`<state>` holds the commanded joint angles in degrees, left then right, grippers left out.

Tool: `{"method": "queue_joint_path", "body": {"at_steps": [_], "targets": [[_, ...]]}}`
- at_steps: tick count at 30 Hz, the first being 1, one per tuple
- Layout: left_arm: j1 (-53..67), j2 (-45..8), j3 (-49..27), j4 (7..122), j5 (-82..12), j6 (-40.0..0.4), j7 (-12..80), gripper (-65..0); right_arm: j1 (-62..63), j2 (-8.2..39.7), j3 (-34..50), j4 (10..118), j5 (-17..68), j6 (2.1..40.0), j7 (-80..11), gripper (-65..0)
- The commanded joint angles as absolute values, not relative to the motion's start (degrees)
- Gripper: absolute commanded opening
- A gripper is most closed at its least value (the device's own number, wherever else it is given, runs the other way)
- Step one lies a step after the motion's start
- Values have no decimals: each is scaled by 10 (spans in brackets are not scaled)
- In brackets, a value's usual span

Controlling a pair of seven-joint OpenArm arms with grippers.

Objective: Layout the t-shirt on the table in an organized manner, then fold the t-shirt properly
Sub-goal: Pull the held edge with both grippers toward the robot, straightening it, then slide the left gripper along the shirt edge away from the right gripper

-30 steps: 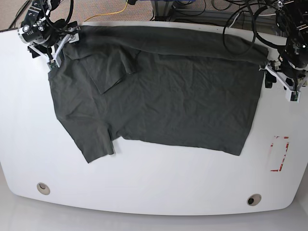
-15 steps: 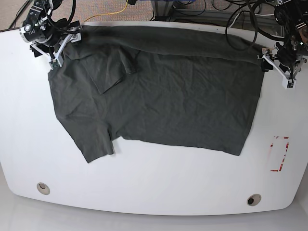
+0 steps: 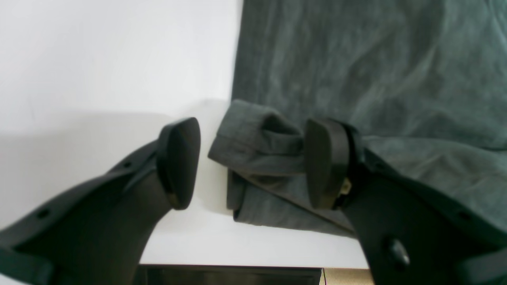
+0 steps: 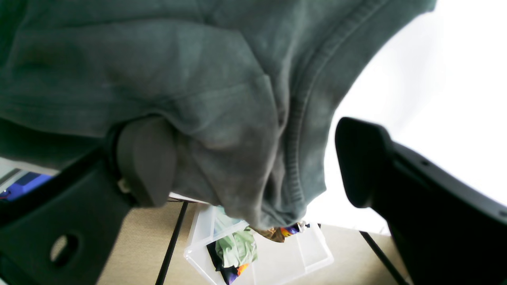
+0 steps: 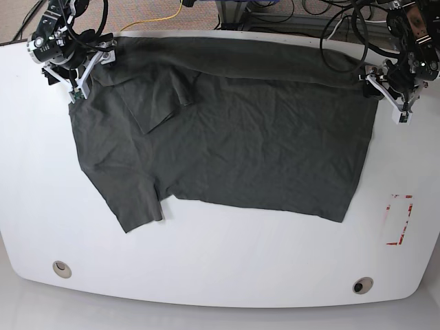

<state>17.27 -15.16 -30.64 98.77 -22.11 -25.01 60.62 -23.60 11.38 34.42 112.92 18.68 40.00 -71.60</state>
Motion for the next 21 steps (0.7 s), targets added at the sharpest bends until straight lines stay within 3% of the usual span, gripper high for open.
{"method": "queue_joint_path", "body": {"at_steps": [1, 3, 5, 14, 21], "targets": [[173, -152, -306, 987, -221, -250, 606, -458, -236, 114, 344, 1129, 187, 400, -716, -44], [172, -152, -306, 986, -221, -250, 606, -587, -236, 114, 344, 1129, 187, 400, -716, -44], [172, -152, -306, 986, -221, -250, 606, -636, -236, 114, 344, 1129, 187, 400, -716, -44], [173, -154, -310, 993, -224, -250, 606, -644, -231, 113, 345, 1129, 187, 400, -717, -44], [173, -158, -329, 1062, -225, -250, 634, -644, -228, 113, 345, 1129, 187, 400, -717, -44]]}}
